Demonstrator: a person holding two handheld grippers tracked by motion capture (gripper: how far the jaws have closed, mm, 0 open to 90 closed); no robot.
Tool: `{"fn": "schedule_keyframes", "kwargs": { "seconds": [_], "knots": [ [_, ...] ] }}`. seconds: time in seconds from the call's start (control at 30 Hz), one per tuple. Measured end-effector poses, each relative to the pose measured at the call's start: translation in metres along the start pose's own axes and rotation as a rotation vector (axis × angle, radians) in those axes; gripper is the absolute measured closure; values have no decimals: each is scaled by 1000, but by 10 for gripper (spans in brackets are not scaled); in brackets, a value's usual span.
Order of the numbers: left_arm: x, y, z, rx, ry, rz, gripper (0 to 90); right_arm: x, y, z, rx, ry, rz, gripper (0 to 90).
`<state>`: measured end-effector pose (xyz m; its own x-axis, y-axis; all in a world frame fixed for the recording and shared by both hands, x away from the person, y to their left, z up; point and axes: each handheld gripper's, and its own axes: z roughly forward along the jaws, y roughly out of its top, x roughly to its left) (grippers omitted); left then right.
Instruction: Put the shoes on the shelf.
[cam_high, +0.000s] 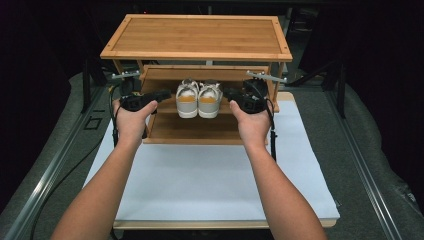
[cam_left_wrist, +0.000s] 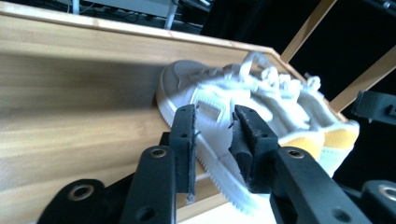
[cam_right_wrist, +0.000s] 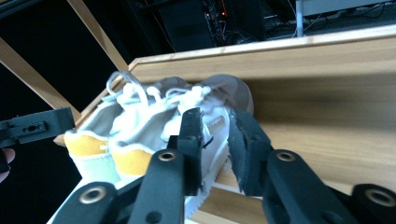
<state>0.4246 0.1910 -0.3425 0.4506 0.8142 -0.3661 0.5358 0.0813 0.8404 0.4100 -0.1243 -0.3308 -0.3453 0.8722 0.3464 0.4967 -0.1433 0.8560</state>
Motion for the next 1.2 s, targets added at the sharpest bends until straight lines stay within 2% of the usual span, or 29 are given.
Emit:
{"fn": "schedule_keyframes", "kwargs": {
  "seconds": [0.07,0.2,0.23,0.3,0.33,0.47,0.53,0.6,0.67,0.7,0.8,0.83,1.03,1.2],
  "knots": [
    [1,-4,1,9,-1,7,732,-3,-5,0,23,-8,-6,796],
    [2,-11,2,18,-8,8,744,-5,-10,2,25,-12,-5,824],
    [3,-14,2,11,-19,1,761,-6,-11,0,56,-17,-11,837],
    [3,-17,2,7,-23,-3,796,-7,-16,4,34,-14,-9,851],
    [3,-19,2,5,-29,-7,812,-7,-17,4,59,-18,-16,855],
    [2,-24,3,3,-52,-11,847,-7,-24,9,47,-4,-9,871],
    [0,-26,5,3,-61,-12,870,-7,-27,10,58,-10,-2,879],
    [0,-26,6,2,-60,-10,872,-8,-27,9,77,5,-1,879],
    [-1,-27,7,-2,-62,-15,884,-7,-29,12,59,-9,3,881],
    [-2,-27,8,-1,-63,-10,886,-8,-30,12,70,6,3,881],
    [-4,-28,10,0,-57,-11,890,-6,-32,15,50,11,9,884],
    [-4,-28,11,2,-58,-13,890,-6,-32,14,70,19,8,886],
    [-6,-30,15,1,-44,-7,894,1,-36,20,56,28,8,900],
    [-7,-29,17,2,-38,-8,896,4,-36,22,51,14,14,900]
  ]
}}
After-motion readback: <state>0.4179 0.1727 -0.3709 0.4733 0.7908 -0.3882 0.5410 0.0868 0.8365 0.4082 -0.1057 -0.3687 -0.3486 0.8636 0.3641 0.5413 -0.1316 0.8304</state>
